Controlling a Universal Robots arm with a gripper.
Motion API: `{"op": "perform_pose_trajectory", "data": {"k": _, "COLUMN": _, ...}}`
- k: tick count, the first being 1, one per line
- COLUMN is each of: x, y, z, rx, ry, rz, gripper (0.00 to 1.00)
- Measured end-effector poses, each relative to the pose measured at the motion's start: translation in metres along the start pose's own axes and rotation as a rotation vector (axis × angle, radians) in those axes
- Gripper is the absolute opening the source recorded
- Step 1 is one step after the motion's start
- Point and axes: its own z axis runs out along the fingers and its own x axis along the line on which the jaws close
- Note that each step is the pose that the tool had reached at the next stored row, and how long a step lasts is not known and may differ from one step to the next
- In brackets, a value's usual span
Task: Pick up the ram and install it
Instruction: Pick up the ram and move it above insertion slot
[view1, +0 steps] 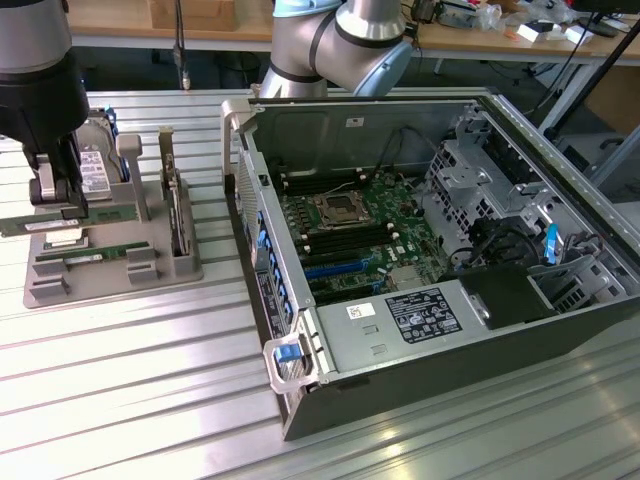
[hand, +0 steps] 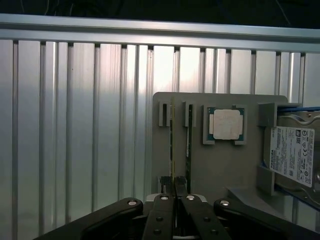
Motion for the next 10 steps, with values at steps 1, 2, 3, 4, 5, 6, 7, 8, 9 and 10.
{"op": "perform_pose_trajectory", "data": {"k": 1, "x": 0.0000, "y": 0.0000, "z": -0.0006, "rx": -0.0001, "ry": -0.0001, "rz": 0.000, "gripper": 0.12}}
{"op": "perform_pose_trajectory", "data": {"k": 2, "x": -0.0001, "y": 0.0001, "z": -0.0011, "rx": -0.0001, "ry": -0.0002, "rz": 0.000, "gripper": 0.12}}
{"op": "perform_pose_trajectory", "data": {"k": 3, "x": -0.0001, "y": 0.0001, "z": -0.0018, "rx": -0.0002, "ry": -0.0003, "rz": 0.000, "gripper": 0.12}}
{"op": "perform_pose_trajectory", "data": {"k": 4, "x": -0.0001, "y": 0.0001, "z": -0.0023, "rx": -0.0002, "ry": -0.0005, "rz": 0.000, "gripper": 0.12}}
{"op": "perform_pose_trajectory", "data": {"k": 5, "x": -0.0001, "y": 0.0001, "z": -0.0030, "rx": -0.0001, "ry": -0.0007, "rz": 0.000, "gripper": 0.12}}
{"op": "perform_pose_trajectory", "data": {"k": 6, "x": -0.0002, "y": 0.0002, "z": -0.0046, "rx": -0.0002, "ry": -0.0009, "rz": 0.000, "gripper": 0.12}}
{"op": "perform_pose_trajectory", "data": {"k": 7, "x": -0.0002, "y": 0.0003, "z": -0.0062, "rx": -0.0001, "ry": -0.0013, "rz": 0.000, "gripper": 0.12}}
{"op": "perform_pose_trajectory", "data": {"k": 8, "x": -0.0003, "y": 0.0003, "z": -0.0073, "rx": -0.0001, "ry": -0.0015, "rz": 0.000, "gripper": 0.12}}
{"op": "perform_pose_trajectory", "data": {"k": 9, "x": -0.0003, "y": 0.0003, "z": -0.0077, "rx": 0.0000, "ry": -0.0017, "rz": 0.000, "gripper": 0.12}}
{"op": "perform_pose_trajectory", "data": {"k": 10, "x": -0.0003, "y": 0.0004, "z": -0.0087, "rx": -0.0001, "ry": -0.0018, "rz": 0.000, "gripper": 0.12}}
